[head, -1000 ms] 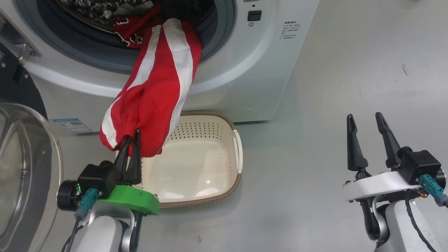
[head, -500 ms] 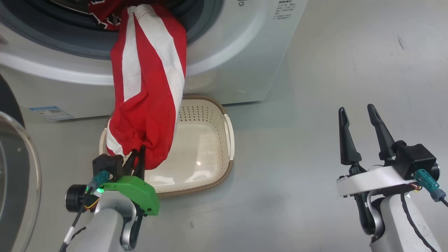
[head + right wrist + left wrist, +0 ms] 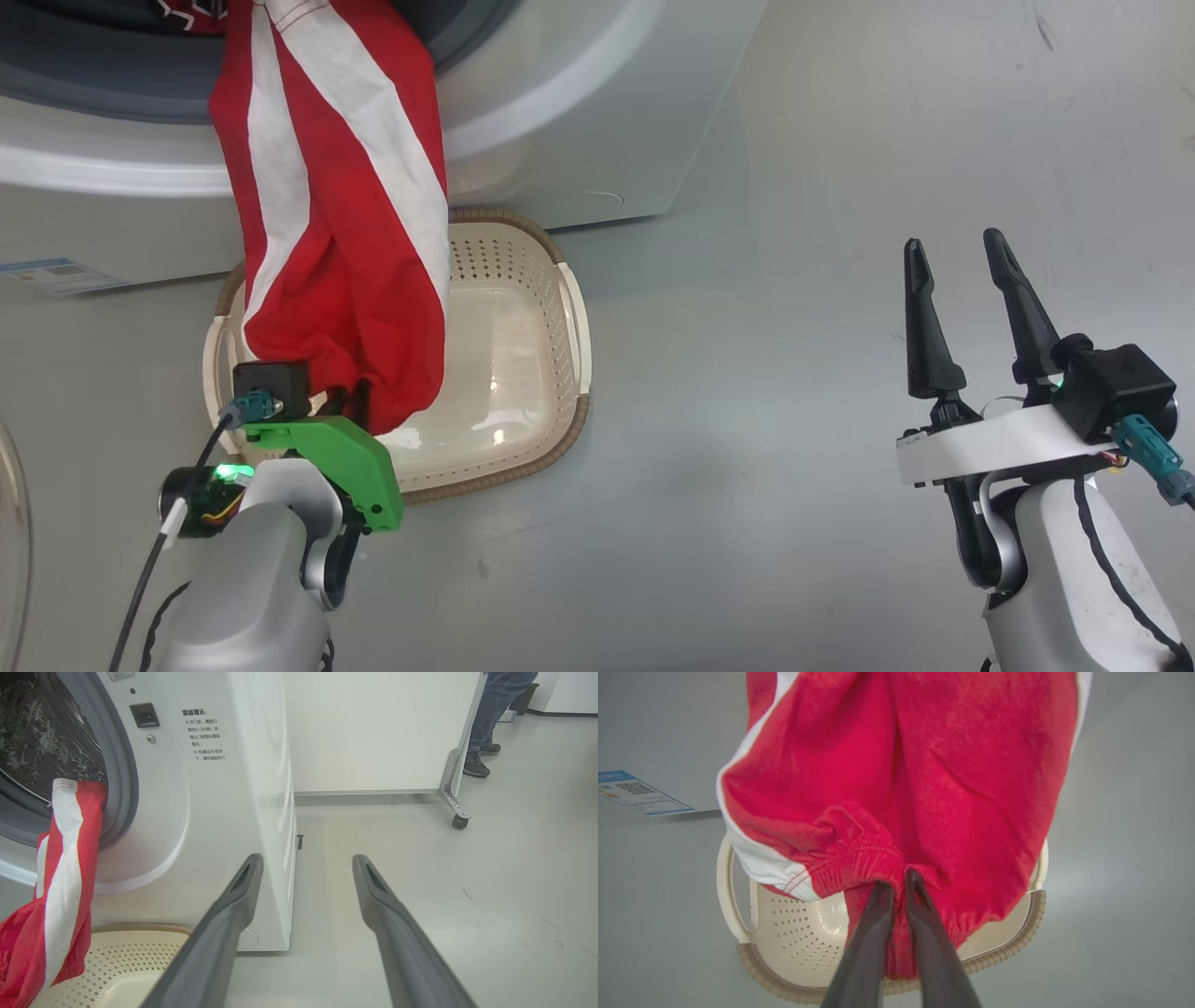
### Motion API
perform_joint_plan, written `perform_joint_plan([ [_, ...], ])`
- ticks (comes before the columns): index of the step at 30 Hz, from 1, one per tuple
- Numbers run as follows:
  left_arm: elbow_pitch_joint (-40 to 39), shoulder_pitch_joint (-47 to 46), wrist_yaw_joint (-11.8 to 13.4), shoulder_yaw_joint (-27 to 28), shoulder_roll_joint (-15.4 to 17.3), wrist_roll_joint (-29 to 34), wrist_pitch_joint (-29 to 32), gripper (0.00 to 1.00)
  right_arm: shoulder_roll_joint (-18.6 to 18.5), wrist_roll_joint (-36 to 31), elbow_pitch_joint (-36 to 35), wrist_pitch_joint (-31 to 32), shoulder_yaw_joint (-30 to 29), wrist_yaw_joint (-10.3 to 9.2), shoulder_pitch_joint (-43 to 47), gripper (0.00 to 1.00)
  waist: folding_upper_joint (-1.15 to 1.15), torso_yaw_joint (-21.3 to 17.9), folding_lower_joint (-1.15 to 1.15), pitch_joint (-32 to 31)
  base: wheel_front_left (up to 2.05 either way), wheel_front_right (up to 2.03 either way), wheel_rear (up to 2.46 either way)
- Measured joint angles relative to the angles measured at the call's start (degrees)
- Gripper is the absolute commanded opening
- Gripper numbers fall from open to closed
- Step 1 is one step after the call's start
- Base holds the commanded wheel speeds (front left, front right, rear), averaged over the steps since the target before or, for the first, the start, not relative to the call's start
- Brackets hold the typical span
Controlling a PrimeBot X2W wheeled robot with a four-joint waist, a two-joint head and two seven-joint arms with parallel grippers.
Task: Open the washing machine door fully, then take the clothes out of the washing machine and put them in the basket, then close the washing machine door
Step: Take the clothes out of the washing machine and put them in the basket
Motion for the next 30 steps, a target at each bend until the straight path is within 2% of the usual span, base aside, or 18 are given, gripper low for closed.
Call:
perform_joint_plan([
  [1,0.0,0.0,0.0,0.0,0.0,0.0,0.0,1.00,0.0,0.0,0.0,0.0,0.0,0.00,0.0,1.00,0.00,0.0,0.00,0.0,0.00,0.00,0.00],
  [12,5.2,-3.0,-1.0,-0.1,-0.2,0.0,-2.2,1.00,0.1,0.1,0.1,0.0,-0.9,-0.04,-0.6,1.00,0.00,-0.5,0.00,0.9,0.00,0.00,0.00],
  [23,6.4,-4.4,-1.6,-0.7,-0.4,0.7,-9.3,1.00,0.1,0.1,0.4,0.0,-2.4,-0.09,-0.6,1.00,0.00,1.1,0.00,-0.1,0.00,0.00,0.00],
  [30,4.4,-4.4,-2.0,-0.7,-0.5,1.1,-14.4,1.00,0.1,0.0,1.0,0.0,-2.6,-0.08,-0.5,1.00,0.00,2.4,0.00,-1.9,0.00,0.00,0.00],
])
